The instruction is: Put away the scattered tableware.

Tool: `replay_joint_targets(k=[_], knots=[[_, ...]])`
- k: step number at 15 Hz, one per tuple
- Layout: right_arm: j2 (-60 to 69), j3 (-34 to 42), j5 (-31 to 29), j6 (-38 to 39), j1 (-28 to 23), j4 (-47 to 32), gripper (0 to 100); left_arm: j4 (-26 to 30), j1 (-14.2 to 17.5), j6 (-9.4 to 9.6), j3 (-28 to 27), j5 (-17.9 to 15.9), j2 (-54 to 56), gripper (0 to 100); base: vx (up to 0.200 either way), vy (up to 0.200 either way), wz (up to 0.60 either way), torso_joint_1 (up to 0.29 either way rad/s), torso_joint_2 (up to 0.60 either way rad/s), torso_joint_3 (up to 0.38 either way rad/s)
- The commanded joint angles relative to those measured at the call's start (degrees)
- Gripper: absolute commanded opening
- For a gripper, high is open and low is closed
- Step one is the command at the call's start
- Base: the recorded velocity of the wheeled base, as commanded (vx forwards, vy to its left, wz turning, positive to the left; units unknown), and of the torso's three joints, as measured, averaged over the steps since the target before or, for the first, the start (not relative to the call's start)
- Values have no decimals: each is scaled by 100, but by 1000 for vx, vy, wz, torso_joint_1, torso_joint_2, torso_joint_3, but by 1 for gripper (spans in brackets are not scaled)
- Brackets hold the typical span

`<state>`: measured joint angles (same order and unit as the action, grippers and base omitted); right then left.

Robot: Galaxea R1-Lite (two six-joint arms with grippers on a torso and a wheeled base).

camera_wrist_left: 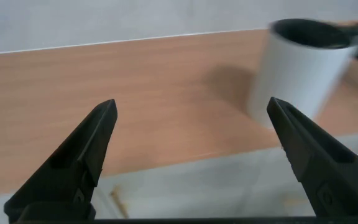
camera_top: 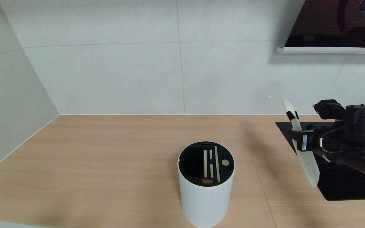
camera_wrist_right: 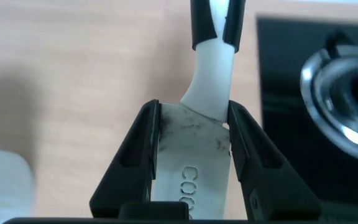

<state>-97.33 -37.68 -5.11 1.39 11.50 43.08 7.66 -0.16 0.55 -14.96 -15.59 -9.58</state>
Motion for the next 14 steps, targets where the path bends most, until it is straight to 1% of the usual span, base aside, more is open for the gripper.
replay_joint_targets(k=[1,2,3,4,6,7,8,9,10,11,12,14], knots=[[-146,-468,19,-7,169,-186,0,34,-19,7,-728,-585,-1582,100,0,0,0,0,0,0],[-234,-653,89,-34,213,-248,0,-168,-28,7,-1035,-884,-2399,100,0,0,0,0,0,0],[-243,-767,221,-69,239,-265,0,-370,-63,7,-1176,-1034,-2856,100,0,0,0,0,0,0],[-251,-952,379,-130,318,-318,0,-704,-178,7,-1352,-1174,-3454,100,0,0,0,0,0,0],[-278,-1391,379,-192,485,-634,0,-1161,-573,-11,-1616,-1174,-4289,100,0,0,0,0,0,0],[-260,-1664,370,-183,599,-836,0,-1328,-705,-90,-1835,-1174,-4702,100,0,0,0,0,0,0],[-260,-1813,344,-174,722,-995,0,-1434,-933,-248,-2081,-1174,-5036,100,0,0,0,0,0,0],[-251,-1901,326,-174,889,-1091,0,-1565,-1250,-547,-2415,-1174,-5431,100,0,0,0,0,0,0],[-251,-1901,282,-174,986,-1091,0,-1706,-1461,-863,-2670,-1174,-5686,100,0,0,0,0,0,0],[-243,-1901,230,-165,1074,-1091,0,-1855,-1628,-1118,-2828,-1183,-5888,100,0,0,0,0,0,0],[-76,-1866,71,-157,1259,-1100,0,-2339,-1918,-1558,-2943,-1183,-6249,100,0,0,0,0,0,0],[144,-1769,19,-25,1461,-1170,0,-2998,-2111,-2015,-2960,-1192,-6653,100,0,0,0,0,0,0]])
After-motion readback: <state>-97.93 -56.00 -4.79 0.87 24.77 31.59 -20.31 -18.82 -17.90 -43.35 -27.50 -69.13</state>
